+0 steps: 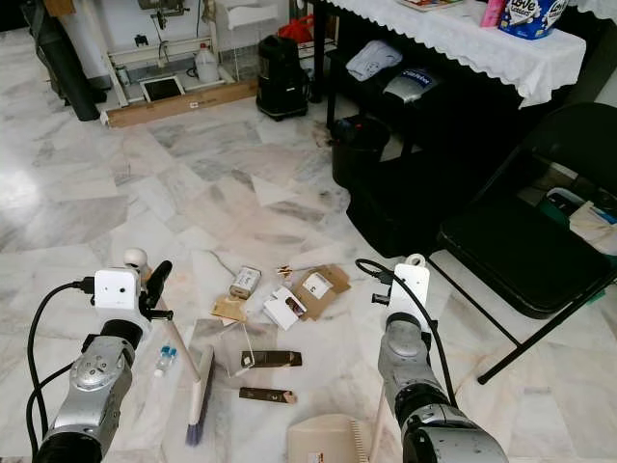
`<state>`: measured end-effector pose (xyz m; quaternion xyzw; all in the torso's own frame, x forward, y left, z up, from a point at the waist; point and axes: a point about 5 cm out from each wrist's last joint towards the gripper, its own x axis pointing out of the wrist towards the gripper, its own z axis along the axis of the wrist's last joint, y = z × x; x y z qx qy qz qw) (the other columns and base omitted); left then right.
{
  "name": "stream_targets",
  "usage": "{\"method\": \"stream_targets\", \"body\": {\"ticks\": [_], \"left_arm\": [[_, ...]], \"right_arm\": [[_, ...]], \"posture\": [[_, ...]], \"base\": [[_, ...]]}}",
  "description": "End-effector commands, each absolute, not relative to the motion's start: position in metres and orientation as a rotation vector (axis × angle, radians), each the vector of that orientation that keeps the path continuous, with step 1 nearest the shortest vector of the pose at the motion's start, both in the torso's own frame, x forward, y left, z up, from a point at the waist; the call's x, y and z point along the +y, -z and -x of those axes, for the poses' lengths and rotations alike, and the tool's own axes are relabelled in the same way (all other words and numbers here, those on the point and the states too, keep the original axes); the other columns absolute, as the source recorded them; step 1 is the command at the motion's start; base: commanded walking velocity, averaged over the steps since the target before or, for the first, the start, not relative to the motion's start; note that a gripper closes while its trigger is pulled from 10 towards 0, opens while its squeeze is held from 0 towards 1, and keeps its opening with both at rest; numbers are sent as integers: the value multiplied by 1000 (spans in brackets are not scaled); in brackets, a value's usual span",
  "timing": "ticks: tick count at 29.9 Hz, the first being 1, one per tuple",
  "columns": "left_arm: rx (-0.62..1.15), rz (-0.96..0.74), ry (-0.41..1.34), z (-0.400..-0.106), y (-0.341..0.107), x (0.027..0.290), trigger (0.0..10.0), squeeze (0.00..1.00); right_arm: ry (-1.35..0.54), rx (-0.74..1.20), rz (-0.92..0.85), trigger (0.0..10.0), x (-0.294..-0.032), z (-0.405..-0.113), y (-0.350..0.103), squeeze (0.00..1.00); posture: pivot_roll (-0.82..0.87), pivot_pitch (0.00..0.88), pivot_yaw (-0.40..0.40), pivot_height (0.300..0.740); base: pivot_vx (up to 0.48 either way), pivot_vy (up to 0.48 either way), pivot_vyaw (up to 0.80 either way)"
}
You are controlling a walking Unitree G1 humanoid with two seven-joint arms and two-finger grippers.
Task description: Sweep floor
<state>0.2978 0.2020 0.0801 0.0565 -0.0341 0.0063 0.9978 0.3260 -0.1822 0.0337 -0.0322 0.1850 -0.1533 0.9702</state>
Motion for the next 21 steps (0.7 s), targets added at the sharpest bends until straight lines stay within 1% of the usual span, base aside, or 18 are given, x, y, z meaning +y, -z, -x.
{"method": "stream_targets", "body": {"ticks": [1, 2, 9, 18, 21], "left_arm": [[-99, -123, 4, -300, -88, 202, 10000, 0], [-97, -121, 7, -300, -88, 202, 10000, 0], [-88, -119, 13, -301, -87, 201, 10000, 0], [-86, -118, 14, -301, -88, 202, 10000, 0], [-84, -118, 16, -302, -88, 202, 10000, 0]], "right_arm": [[309, 491, 83, 10000, -183, -314, -17, 0], [304, 536, 59, 10000, -182, -314, -14, 0], [291, 620, 2, 10000, -180, -312, -9, 0], [267, 703, -24, 10000, -178, -308, -3, 0], [226, 743, -12, 10000, -173, -306, 0, 0]], "posture": [[102, 39, 4, 740], [102, 39, 4, 740], [98, 39, -1, 740], [99, 41, -3, 740], [97, 42, -3, 740]], "base": [[0, 0, 0], [0, 0, 0], [0, 0, 0], [0, 0, 0], [0, 0, 0]]}}
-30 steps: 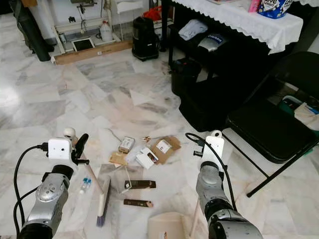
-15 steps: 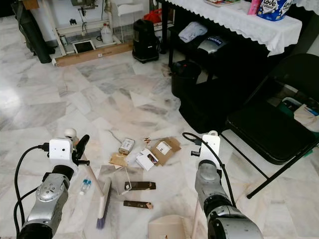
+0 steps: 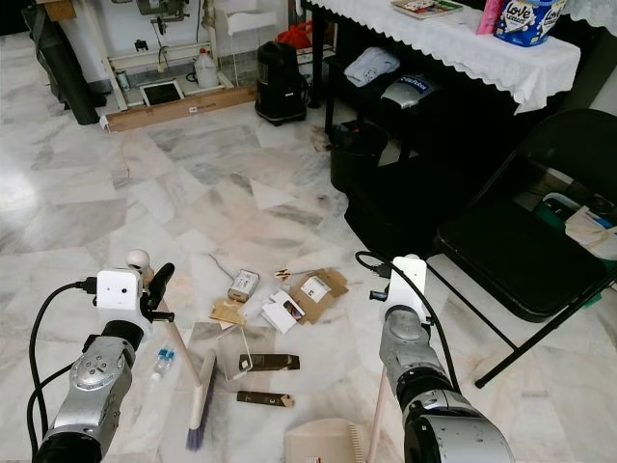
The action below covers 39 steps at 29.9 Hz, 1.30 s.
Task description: Sweep floor
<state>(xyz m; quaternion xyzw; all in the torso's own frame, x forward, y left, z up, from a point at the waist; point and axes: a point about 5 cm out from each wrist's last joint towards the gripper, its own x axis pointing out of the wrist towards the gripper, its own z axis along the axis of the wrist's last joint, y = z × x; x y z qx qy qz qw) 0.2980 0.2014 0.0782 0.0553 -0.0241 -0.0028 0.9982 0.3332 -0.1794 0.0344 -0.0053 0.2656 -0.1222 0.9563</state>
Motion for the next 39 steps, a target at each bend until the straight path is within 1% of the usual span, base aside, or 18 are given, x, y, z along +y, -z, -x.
{"method": "stream_targets", "body": {"ticks": [1, 4, 9, 13, 16, 24, 33, 39], "left_arm": [[-84, -118, 16, -302, -88, 202, 10000, 0], [-81, -116, 19, -302, -87, 201, 10000, 0], [-79, -115, 20, -302, -87, 200, 10000, 0], [-78, -114, 19, -302, -87, 200, 10000, 0], [-80, -112, 13, -302, -86, 200, 10000, 0], [-87, -109, 8, -302, -87, 199, 10000, 0], [-90, -104, 2, -302, -87, 199, 10000, 0], [-91, -102, -1, -302, -86, 198, 10000, 0]], "right_arm": [[226, 743, -12, 10000, -173, -306, 0, 0], [202, 787, -57, 10000, -168, -304, 2, 0], [185, 800, -64, 10000, -167, -304, 2, 0], [197, 737, -46, 10000, -168, -312, -7, 0], [225, 647, 32, 10000, -174, -322, -19, 0], [234, 575, 123, 10000, -181, -332, -34, 0], [264, 475, 142, 10000, -184, -346, -57, 0], [283, 355, 182, 10000, -187, -354, -75, 0]], "posture": [[97, 42, -3, 740], [97, 42, -3, 740], [95, 43, -4, 740], [95, 45, -5, 740], [89, 48, -6, 740], [86, 48, -9, 740], [82, 49, -13, 740], [78, 48, -16, 740]], "base": [[0, 0, 0], [0, 0, 0], [0, 0, 0], [0, 0, 0], [0, 0, 0], [0, 0, 0], [0, 0, 0], [0, 0, 0]]}}
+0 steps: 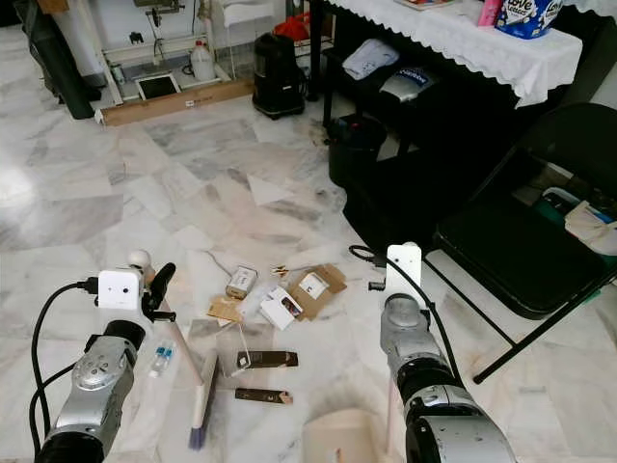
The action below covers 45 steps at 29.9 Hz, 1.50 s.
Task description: Sweep floor
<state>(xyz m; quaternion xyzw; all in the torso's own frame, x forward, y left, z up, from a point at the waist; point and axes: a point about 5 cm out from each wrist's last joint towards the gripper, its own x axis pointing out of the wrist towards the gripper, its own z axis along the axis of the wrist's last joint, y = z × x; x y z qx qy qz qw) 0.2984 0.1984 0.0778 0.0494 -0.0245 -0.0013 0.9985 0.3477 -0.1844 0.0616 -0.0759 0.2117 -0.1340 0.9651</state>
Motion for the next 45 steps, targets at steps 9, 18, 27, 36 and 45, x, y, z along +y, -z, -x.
{"method": "stream_targets", "body": {"ticks": [9, 18, 27, 36, 45], "left_arm": [[-96, -102, -4, -302, -87, 198, 10000, 0], [-104, -110, 6, -302, -88, 196, 10000, 0], [-103, -107, 2, -300, -87, 195, 10000, 0], [-98, -107, -5, -299, -85, 196, 10000, 0], [-97, -108, -2, -299, -85, 195, 10000, 0]], "right_arm": [[236, 242, 165, 10000, -179, -352, -77, 0], [225, 306, 206, 10000, -177, -338, -51, 0], [205, 305, 211, 10000, -177, -332, -44, 0], [235, 182, 152, 10000, -179, -338, -58, 0], [229, 144, 142, 10000, -178, -341, -64, 0]], "posture": [[81, 43, -17, 740], [85, 36, -23, 740], [83, 40, -30, 740], [82, 48, -30, 740], [80, 48, -28, 740]], "base": [[0, 0, 0], [0, 0, 0], [0, 0, 0], [0, 0, 0], [0, 0, 0]]}}
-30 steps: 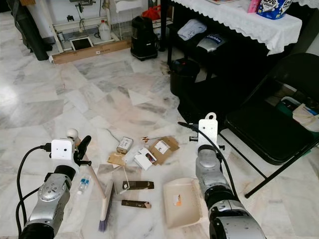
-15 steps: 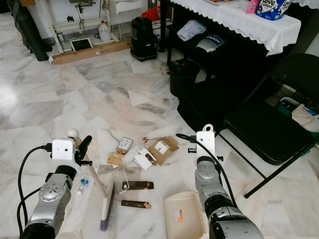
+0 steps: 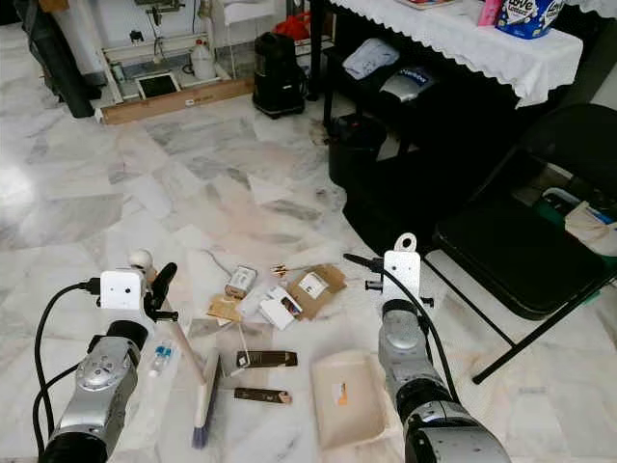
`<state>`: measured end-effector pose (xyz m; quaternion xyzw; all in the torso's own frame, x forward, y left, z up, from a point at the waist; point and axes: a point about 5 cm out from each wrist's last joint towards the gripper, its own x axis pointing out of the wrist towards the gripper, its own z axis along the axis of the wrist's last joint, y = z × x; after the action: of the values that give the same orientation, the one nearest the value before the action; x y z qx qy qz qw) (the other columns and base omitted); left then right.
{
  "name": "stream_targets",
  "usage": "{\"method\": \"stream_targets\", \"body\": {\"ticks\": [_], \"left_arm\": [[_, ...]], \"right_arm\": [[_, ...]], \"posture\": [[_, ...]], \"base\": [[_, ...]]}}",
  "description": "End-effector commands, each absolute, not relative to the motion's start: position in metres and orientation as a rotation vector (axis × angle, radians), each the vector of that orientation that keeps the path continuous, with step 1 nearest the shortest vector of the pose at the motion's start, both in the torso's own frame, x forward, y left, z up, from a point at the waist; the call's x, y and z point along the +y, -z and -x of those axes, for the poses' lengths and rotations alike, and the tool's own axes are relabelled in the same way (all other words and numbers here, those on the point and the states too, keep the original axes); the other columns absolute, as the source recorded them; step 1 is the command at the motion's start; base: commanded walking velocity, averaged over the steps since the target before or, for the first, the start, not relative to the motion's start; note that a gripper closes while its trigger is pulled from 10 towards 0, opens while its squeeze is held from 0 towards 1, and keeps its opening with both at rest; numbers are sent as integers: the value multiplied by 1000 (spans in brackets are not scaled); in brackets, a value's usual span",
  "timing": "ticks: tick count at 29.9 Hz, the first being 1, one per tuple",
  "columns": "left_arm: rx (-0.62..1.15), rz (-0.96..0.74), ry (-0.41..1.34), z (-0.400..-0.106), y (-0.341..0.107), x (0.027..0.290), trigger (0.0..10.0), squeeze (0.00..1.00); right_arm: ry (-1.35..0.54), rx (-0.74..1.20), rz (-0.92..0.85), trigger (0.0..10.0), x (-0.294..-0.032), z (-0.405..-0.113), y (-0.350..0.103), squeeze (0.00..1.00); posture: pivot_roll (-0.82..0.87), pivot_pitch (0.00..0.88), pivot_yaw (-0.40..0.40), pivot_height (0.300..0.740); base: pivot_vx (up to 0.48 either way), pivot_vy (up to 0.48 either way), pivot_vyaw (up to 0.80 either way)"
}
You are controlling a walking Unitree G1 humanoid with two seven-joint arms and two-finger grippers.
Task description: Sweep floor
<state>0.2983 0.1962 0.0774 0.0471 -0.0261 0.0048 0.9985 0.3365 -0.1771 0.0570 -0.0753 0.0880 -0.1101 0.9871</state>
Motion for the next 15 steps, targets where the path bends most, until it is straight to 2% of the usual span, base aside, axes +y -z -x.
{"method": "stream_targets", "body": {"ticks": [1, 15], "left_arm": [[-97, -107, -1, -300, -85, 195, 10000, 0], [-97, -115, -9, -299, -85, 198, 10000, 0]], "right_arm": [[228, 146, 141, 10000, -178, -340, -63, 0], [201, 192, 119, 10000, -171, -333, -50, 0]], "posture": [[80, 48, -28, 740], [86, 54, -26, 740]], "base": [[0, 0, 0], [0, 0, 0]]}}
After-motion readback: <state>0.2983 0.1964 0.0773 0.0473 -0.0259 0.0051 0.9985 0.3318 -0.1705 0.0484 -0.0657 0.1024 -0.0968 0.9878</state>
